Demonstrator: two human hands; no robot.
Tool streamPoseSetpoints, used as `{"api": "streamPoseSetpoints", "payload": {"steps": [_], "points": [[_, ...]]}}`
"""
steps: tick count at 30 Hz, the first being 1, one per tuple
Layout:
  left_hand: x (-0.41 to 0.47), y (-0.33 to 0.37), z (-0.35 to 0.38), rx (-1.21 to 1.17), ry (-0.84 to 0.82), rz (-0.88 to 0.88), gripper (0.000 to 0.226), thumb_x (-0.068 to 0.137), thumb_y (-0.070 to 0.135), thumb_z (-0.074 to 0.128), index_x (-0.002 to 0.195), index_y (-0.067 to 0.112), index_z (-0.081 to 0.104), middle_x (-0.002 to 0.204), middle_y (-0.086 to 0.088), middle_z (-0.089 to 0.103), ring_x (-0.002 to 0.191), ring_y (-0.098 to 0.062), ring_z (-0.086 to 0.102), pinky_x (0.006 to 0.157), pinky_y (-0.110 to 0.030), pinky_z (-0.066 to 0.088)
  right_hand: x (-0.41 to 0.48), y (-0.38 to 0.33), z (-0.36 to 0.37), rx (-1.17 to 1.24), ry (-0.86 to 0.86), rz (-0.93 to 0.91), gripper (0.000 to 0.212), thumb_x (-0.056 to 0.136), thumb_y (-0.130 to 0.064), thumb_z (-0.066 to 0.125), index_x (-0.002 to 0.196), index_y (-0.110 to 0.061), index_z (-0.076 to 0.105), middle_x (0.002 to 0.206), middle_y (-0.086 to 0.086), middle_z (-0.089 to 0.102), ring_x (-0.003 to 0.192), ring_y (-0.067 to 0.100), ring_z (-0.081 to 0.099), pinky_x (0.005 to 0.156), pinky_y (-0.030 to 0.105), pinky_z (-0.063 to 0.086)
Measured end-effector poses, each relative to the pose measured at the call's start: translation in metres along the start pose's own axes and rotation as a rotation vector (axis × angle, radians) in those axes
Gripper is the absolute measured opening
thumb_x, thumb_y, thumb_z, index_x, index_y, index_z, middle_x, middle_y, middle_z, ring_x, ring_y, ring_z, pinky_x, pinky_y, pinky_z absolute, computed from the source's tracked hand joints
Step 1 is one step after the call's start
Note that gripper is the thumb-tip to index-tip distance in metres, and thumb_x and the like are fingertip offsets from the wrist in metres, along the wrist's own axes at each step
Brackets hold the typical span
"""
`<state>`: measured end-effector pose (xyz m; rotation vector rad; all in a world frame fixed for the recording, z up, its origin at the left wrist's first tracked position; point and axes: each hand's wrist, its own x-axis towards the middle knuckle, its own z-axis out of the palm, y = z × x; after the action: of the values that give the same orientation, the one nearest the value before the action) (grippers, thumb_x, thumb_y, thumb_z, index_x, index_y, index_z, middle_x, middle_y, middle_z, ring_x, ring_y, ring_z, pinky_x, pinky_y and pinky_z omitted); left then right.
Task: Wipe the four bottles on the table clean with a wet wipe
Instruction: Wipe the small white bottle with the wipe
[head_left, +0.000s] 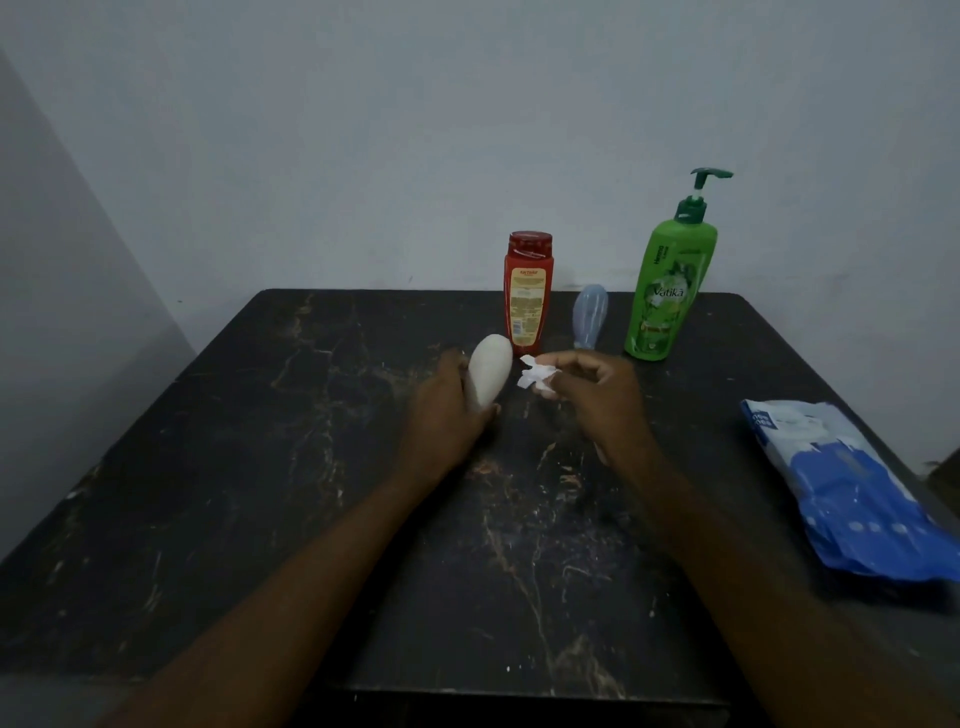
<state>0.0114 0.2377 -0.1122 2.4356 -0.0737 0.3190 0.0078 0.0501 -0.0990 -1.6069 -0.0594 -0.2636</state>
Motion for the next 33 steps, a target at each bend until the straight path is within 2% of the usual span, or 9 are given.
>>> {"api": "streamPoseSetpoints", "payload": {"steps": [5, 9, 12, 16, 19, 22, 24, 30, 33], "points": [[-0.056, 0.012, -0.006, 0.025, -0.046, 0.077, 0.057, 0.08, 0.034, 0.083, 0.128, 0.023, 0.055, 0.127, 0.001, 0.063, 0.109, -0.012, 0.058, 0.086, -0.028, 0.051, -0.054, -0.005, -0.024, -0.016, -0.042, -0.01, 0.021, 0.086, 0.001, 0.065, 0.102, -0.008, 0.076, 0.094, 0.002, 0.077, 0.088, 0.018, 0.073, 0.079, 0.029, 0.059], [-0.092, 0.008, -0.006, 0.029, -0.012, 0.201, 0.056, 0.079, 0.037, 0.083, 0.128, 0.018, 0.063, 0.119, 0.002, 0.067, 0.104, -0.014, 0.057, 0.086, -0.029, 0.045, -0.092, 0.003, -0.038, -0.133, -0.035, -0.043, 0.014, 0.083, -0.008, 0.076, 0.096, -0.011, 0.077, 0.09, -0.004, 0.077, 0.082, 0.009, 0.073, 0.074, 0.019, 0.056], [-0.103, 0.002, -0.004, 0.058, -0.025, 0.245, 0.059, 0.078, 0.041, 0.083, 0.129, 0.018, 0.065, 0.114, 0.002, 0.067, 0.101, -0.015, 0.058, 0.082, -0.028, 0.042, -0.101, 0.01, -0.043, -0.159, -0.062, -0.008, 0.016, 0.081, -0.011, 0.079, 0.096, -0.013, 0.076, 0.094, -0.004, 0.076, 0.085, 0.01, 0.073, 0.077, 0.026, 0.059], [-0.109, 0.001, -0.003, 0.042, -0.021, 0.255, 0.059, 0.074, 0.041, 0.086, 0.124, 0.014, 0.069, 0.107, 0.0, 0.067, 0.094, -0.015, 0.06, 0.08, -0.032, 0.048, -0.106, 0.014, -0.043, -0.339, -0.039, -0.064, 0.023, 0.081, -0.021, 0.08, 0.103, -0.025, 0.075, 0.097, -0.016, 0.073, 0.086, 0.001, 0.07, 0.079, 0.029, 0.059], [-0.11, 0.001, -0.004, 0.011, -0.022, 0.238, 0.057, 0.072, 0.042, 0.088, 0.12, 0.015, 0.071, 0.108, 0.003, 0.068, 0.092, -0.01, 0.06, 0.08, -0.025, 0.046, -0.105, 0.015, -0.044, -0.463, -0.016, -0.097, 0.019, 0.083, -0.026, 0.077, 0.102, -0.03, 0.075, 0.093, -0.02, 0.07, 0.083, -0.003, 0.066, 0.079, 0.023, 0.055], [-0.109, 0.002, -0.004, -0.032, -0.044, 0.216, 0.054, 0.072, 0.041, 0.089, 0.117, 0.016, 0.074, 0.101, 0.008, 0.065, 0.085, 0.001, 0.055, 0.075, -0.007, 0.037, -0.103, 0.015, -0.044, -0.567, -0.024, -0.121, 0.016, 0.088, -0.024, 0.072, 0.103, -0.028, 0.076, 0.092, -0.017, 0.066, 0.084, -0.002, 0.062, 0.077, 0.015, 0.048], [-0.108, 0.002, -0.005, -0.056, -0.06, 0.214, 0.05, 0.074, 0.038, 0.088, 0.117, 0.017, 0.074, 0.097, 0.011, 0.06, 0.083, 0.005, 0.053, 0.071, -0.003, 0.034, -0.103, 0.017, -0.042, -0.608, -0.035, -0.14, 0.016, 0.09, -0.019, 0.069, 0.102, -0.025, 0.077, 0.095, -0.012, 0.064, 0.084, 0.001, 0.06, 0.077, 0.011, 0.042], [-0.105, -0.003, -0.007, -0.081, -0.091, 0.231, 0.044, 0.075, 0.034, 0.087, 0.113, 0.015, 0.074, 0.101, 0.008, 0.062, 0.088, 0.003, 0.055, 0.071, -0.005, 0.036, -0.107, 0.014, -0.032, -0.741, -0.036, -0.184, 0.018, 0.093, -0.011, 0.062, 0.105, -0.016, 0.075, 0.1, -0.002, 0.062, 0.086, 0.012, 0.059, 0.078, 0.024, 0.047], [-0.104, -0.003, -0.005, -0.092, -0.09, 0.235, 0.038, 0.074, 0.034, 0.087, 0.105, 0.016, 0.074, 0.096, 0.008, 0.06, 0.083, 0.001, 0.055, 0.068, -0.005, 0.036, -0.114, 0.015, -0.024, -0.759, -0.091, -0.32, 0.016, 0.092, -0.012, 0.063, 0.103, -0.012, 0.075, 0.097, -0.003, 0.059, 0.081, 0.012, 0.059, 0.075, 0.03, 0.052]]}}
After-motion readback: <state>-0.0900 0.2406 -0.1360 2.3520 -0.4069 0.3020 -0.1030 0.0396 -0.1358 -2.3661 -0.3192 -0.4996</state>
